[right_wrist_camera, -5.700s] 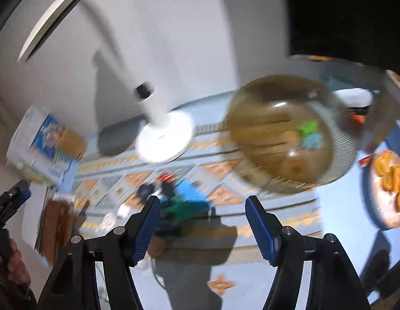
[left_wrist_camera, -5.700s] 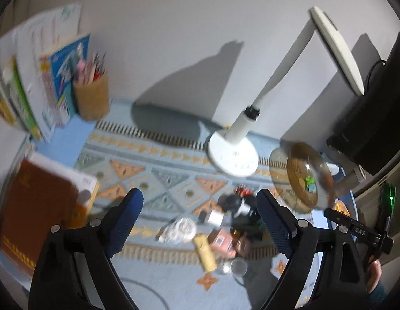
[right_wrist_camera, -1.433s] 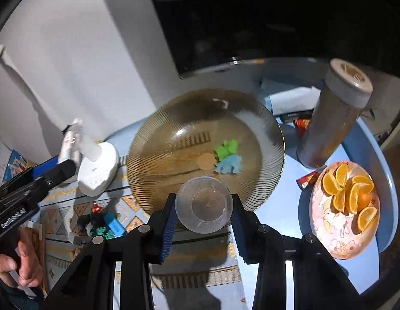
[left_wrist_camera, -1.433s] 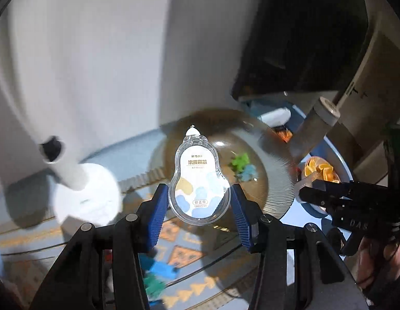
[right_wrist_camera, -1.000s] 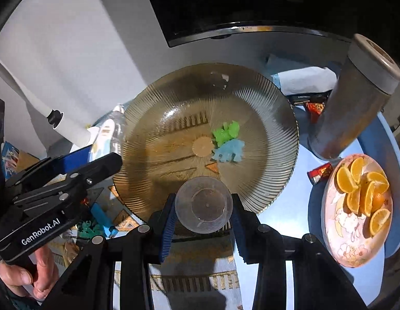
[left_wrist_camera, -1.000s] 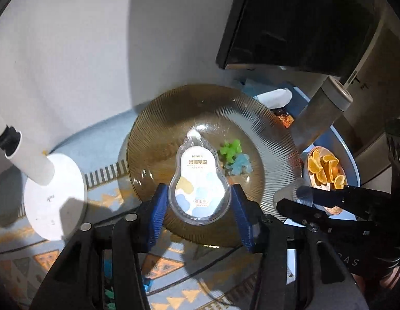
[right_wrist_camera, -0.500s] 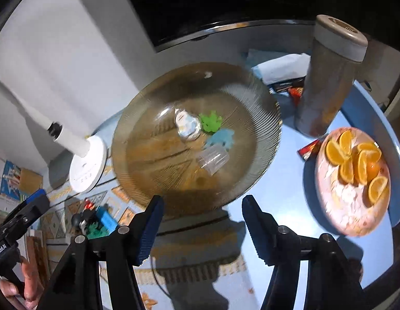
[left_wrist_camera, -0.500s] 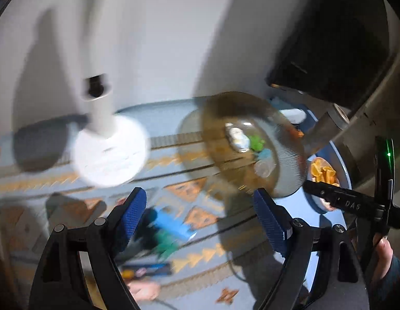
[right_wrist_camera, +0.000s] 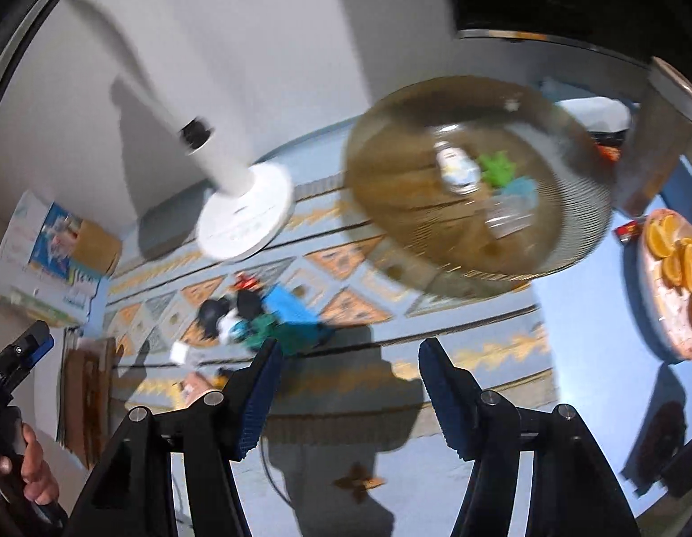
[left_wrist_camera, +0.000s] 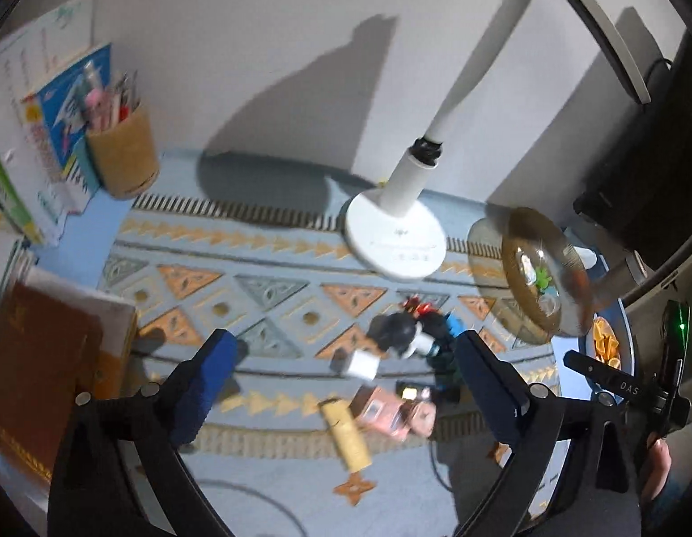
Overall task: Organize rigid objects
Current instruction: 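Grasp the yellow block with the left tool while the right tool grasps the pink keychain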
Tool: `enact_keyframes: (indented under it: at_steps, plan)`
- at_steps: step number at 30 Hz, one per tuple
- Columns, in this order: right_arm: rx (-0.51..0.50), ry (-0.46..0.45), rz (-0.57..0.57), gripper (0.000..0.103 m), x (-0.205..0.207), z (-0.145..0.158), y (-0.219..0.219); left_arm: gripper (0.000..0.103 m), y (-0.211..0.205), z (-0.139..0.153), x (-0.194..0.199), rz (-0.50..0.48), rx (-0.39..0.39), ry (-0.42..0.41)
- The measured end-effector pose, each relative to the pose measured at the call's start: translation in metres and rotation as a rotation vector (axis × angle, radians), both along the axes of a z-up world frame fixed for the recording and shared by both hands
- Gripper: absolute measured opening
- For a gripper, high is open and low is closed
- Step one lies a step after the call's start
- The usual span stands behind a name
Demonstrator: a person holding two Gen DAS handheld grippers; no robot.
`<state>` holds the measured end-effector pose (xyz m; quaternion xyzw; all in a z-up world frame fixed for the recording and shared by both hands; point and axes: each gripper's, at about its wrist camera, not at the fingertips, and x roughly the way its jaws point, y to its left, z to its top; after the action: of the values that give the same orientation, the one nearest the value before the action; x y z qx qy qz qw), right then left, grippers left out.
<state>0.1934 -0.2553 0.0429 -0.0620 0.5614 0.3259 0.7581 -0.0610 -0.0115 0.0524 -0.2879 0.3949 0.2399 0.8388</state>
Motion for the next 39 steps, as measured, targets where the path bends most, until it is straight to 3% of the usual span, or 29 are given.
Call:
enact_keyframes:
  at_steps: [2, 4, 11, 16, 20, 23, 25, 28, 31, 33, 36, 39]
  plan:
    - [0.0, 0.017, 0.031, 0.062, -0.02, -0.005, 0.012, 0.1, 0.001, -0.012, -0.007, -0.026, -0.035, 0.014]
    - [-0.005, 0.034, 0.055, 0.062, -0.037, -0.012, 0.021, 0.1, -0.002, -0.039, -0.006, -0.071, -0.085, 0.081]
    - [-0.077, 0.05, 0.241, 0.062, -0.086, -0.046, 0.049, 0.1, -0.031, -0.114, 0.008, -0.178, -0.144, 0.205]
    - [-0.161, 0.029, 0.411, 0.062, -0.097, -0.076, 0.071, 0.1, -0.053, -0.14, 0.022, -0.175, -0.044, 0.284]
    - [-0.209, -0.04, 0.473, 0.062, -0.101, -0.084, 0.082, 0.1, -0.063, -0.153, 0.025, -0.171, -0.006, 0.32]
    - [-0.23, -0.068, 0.52, 0.062, -0.107, -0.093, 0.09, 0.1, -0.075, -0.156, 0.025, -0.203, 0.099, 0.351]
    - [-0.229, -0.066, 0.544, 0.062, -0.111, -0.099, 0.095, 0.096, -0.072, -0.155, 0.019, -0.193, 0.09, 0.335]
    - [-0.23, -0.091, 0.577, 0.062, -0.117, -0.106, 0.106, 0.073, -0.065, -0.149, 0.008, -0.202, 0.096, 0.334]
    - [-0.235, -0.121, 0.603, 0.062, -0.122, -0.11, 0.115, 0.057, -0.052, -0.145, -0.007, -0.18, 0.072, 0.321]
    - [-0.241, -0.144, 0.624, 0.061, -0.128, -0.113, 0.124, 0.056, -0.043, -0.145, -0.015, -0.16, 0.053, 0.324]
    - [-0.264, -0.185, 0.65, 0.042, -0.134, -0.115, 0.129, 0.056, -0.036, -0.145, -0.018, -0.174, 0.003, 0.297]
    - [-0.228, -0.142, 0.634, 0.04, -0.131, -0.115, 0.127, 0.056, -0.043, -0.143, -0.007, -0.236, 0.023, 0.294]
